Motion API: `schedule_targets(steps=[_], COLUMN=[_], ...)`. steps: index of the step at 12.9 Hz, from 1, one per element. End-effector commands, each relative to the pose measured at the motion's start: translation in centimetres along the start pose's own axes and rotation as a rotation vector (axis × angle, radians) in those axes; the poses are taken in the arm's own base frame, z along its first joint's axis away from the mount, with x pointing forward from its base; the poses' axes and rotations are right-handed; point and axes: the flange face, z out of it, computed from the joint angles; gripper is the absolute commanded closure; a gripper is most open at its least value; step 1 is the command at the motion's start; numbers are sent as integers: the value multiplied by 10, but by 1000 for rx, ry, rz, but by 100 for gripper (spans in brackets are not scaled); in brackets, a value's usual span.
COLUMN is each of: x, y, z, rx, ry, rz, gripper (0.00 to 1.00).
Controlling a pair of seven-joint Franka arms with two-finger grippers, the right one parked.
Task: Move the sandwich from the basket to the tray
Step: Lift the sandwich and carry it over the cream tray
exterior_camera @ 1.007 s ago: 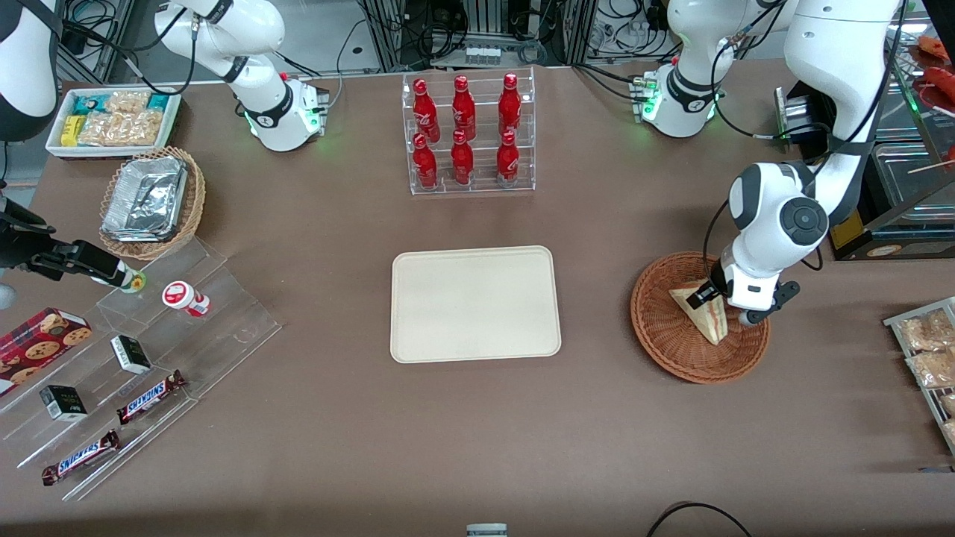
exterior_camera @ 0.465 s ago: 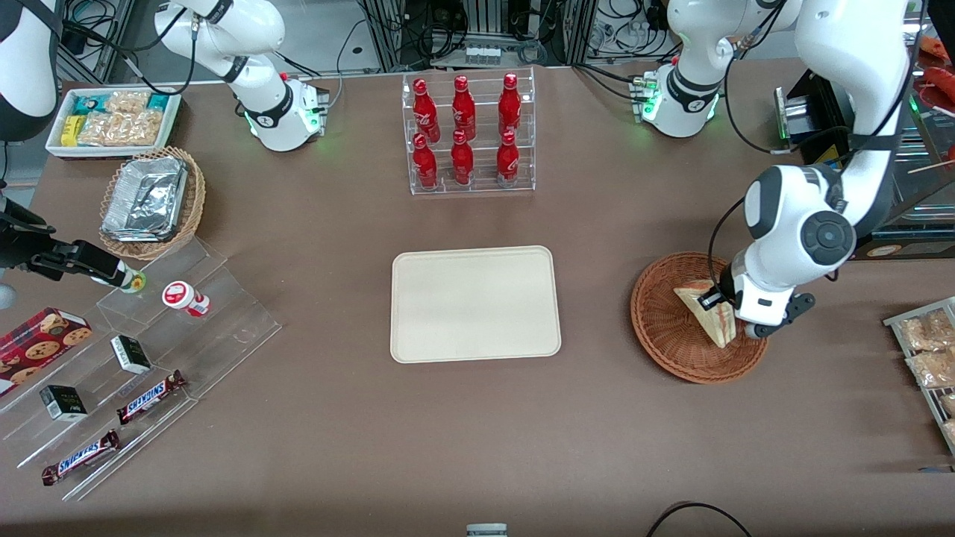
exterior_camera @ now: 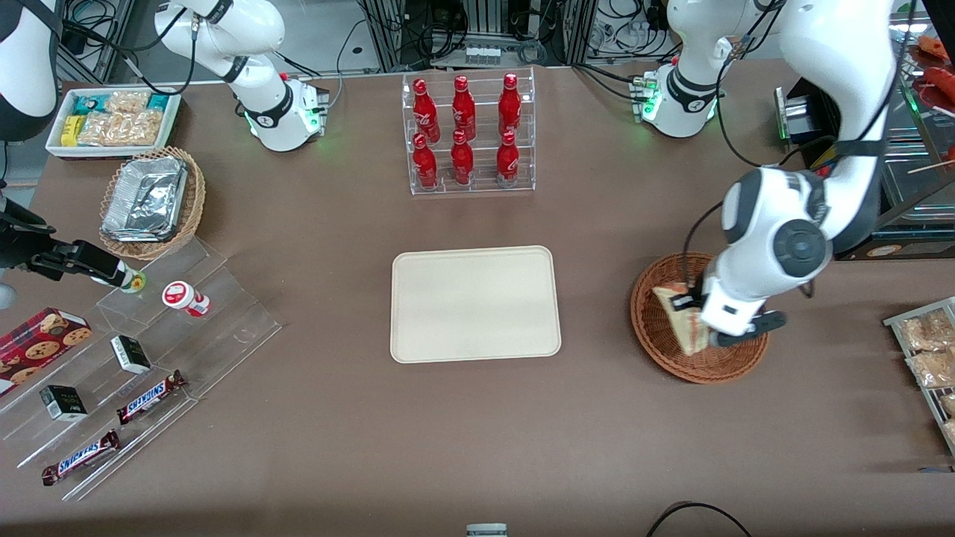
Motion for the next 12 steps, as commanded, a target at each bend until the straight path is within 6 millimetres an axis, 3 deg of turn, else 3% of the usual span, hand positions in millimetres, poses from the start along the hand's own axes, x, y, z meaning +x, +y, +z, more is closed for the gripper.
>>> schedule_targets(steps=[1,4,9,12], x=[-13,-47,-86,-118], y=[65,136,243,281], z=[9,23,37,45], rx=[7,15,7,15], ry=[-13,-9,-16,-9], rz=[119,181,171,140], gripper=[100,100,100,100])
